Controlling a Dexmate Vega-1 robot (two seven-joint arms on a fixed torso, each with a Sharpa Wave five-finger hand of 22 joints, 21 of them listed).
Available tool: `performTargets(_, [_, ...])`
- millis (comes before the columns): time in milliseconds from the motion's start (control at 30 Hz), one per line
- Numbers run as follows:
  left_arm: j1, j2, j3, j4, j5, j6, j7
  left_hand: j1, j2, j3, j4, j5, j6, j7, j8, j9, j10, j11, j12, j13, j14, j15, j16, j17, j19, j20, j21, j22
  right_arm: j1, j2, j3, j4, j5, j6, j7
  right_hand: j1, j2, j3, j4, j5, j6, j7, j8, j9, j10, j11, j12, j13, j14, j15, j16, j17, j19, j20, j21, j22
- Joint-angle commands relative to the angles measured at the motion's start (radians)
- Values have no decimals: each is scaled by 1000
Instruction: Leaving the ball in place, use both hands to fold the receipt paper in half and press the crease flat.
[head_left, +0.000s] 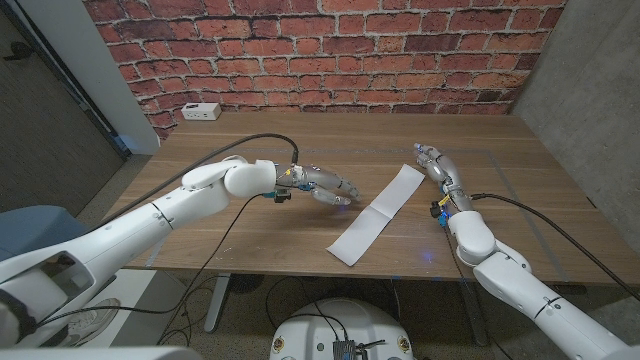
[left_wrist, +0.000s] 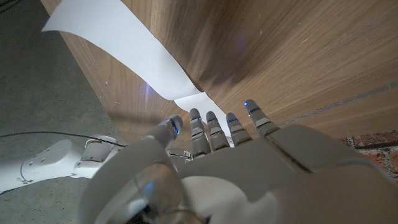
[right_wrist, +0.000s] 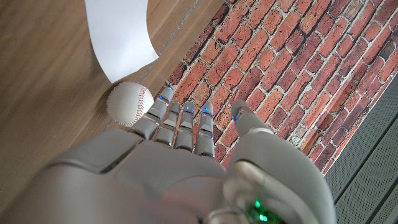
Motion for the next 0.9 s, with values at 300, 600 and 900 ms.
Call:
performTargets(300, [7, 29, 11, -51, 278, -107, 43, 61, 29, 54, -3, -5, -41, -24, -29, 4, -5, -23, -13, 6, -7, -5, 2, 5, -4, 12, 4, 4, -4, 17, -23, 1, -53, -29, -36, 20, 4, 2, 8, 4, 7, -8, -4, 3, 9, -4, -3, 6, 6, -3, 9, 5, 7, -4, -5, 2])
performTargets(600, [39, 40, -2, -92, 365, -128, 75, 79, 32, 67, 14, -9, -53, -50, -29, 5, -13, -46, -18, 8, -7, -14, 6, 8, 3, 9, 9, 6, -8, 0, -38, -30, -139, -86, -84, 34, 5, 3, 10, 5, 7, -6, -8, 3, 15, -3, -3, 7, 45, 2, 25, 8, 24, 7, -4, 3])
performTargets(900, [58, 35, -1, -106, 425, -131, 76, 127, 28, 100, -2, -10, -18, -64, -16, 4, 14, -73, -13, 7, 7, -29, 8, 5, 15, 1, 19, 6, -10, -19, -53, -80, -234, -163, -130, 70, 6, 0, 19, 7, 18, -3, -12, 3, 75, 10, 11, 12, 184, -59, 113, 61, 85, 23, 17, 14])
